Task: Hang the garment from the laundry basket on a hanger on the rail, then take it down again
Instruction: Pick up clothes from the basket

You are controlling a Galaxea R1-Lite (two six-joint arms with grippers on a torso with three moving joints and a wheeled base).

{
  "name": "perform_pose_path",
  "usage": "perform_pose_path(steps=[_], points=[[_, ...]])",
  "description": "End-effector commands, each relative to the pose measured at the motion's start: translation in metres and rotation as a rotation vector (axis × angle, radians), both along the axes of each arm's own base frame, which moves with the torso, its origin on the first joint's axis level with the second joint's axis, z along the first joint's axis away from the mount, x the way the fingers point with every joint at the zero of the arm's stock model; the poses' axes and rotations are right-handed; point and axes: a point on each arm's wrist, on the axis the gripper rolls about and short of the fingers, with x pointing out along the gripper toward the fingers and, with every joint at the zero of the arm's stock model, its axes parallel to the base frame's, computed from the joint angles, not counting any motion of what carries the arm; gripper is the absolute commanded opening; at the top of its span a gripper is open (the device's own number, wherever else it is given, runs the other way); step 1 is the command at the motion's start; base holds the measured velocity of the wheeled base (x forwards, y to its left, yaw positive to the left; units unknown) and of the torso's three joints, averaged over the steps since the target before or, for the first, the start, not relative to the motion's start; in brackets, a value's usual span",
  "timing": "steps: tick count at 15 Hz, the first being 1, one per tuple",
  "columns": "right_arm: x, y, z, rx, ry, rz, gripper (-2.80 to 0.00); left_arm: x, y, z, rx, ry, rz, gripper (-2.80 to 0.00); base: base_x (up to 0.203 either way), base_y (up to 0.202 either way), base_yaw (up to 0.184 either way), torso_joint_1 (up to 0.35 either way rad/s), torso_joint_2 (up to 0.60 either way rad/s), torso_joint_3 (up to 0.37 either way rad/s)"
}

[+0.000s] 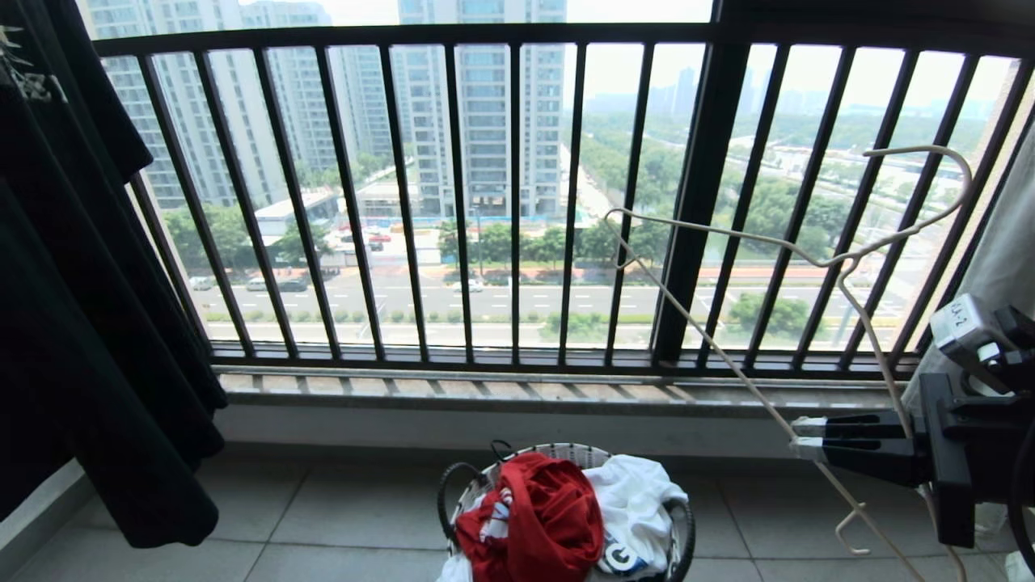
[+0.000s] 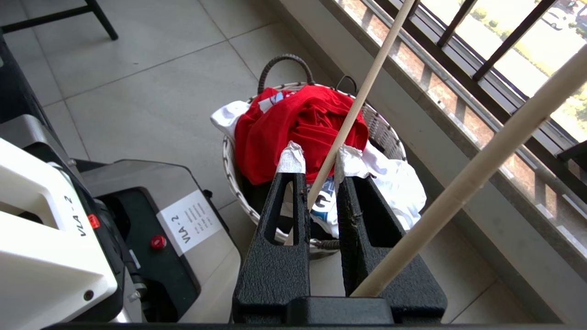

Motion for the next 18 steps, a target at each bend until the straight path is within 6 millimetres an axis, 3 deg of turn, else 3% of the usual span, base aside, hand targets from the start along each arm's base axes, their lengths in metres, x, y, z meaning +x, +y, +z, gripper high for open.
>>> perform_pose_path(steps=[1,6,9,10,12,15,18], points=[[0.000,0.000,0.000,0.000,-0.004,0.003,-2.80,0.016,0.000,0.027,-0.025,0.081,-0.003,-2.80,0.000,0.000,0.000,0.000,0.00,0.000],[0.002,-0.003,-0.001,-0.002,0.002,-0.013,-2.80,0.067,-0.003,0.084,-0.081,0.225,-0.122,-2.80,0.000,0.000,0.000,0.000,0.00,0.000],[0.004,-0.005,-0.001,-0.003,0.003,-0.023,-2.80,0.115,-0.009,0.123,-0.098,0.304,-0.259,-2.80,0.000,0.000,0.000,0.000,0.00,0.000],[0.004,-0.005,-0.001,-0.003,0.003,-0.024,-2.80,0.132,-0.016,0.142,-0.095,0.327,-0.320,-2.80,0.000,0.000,0.000,0.000,0.00,0.000],[0.004,-0.005,0.000,-0.005,-0.002,-0.022,-2.80,0.168,-0.037,0.159,-0.082,0.452,-0.438,-2.80,0.000,0.000,0.000,0.000,0.00,0.000],[0.003,-0.005,-0.001,-0.006,-0.003,-0.022,-2.80,0.229,-0.084,0.150,-0.029,0.654,-0.573,-2.80,0.000,0.000,0.000,0.000,0.00,0.000],[0.004,-0.005,-0.001,-0.006,0.000,-0.022,-2.80,0.294,-0.132,0.116,0.031,0.810,-0.636,-2.80,0.000,0.000,0.000,0.000,0.00,0.000]])
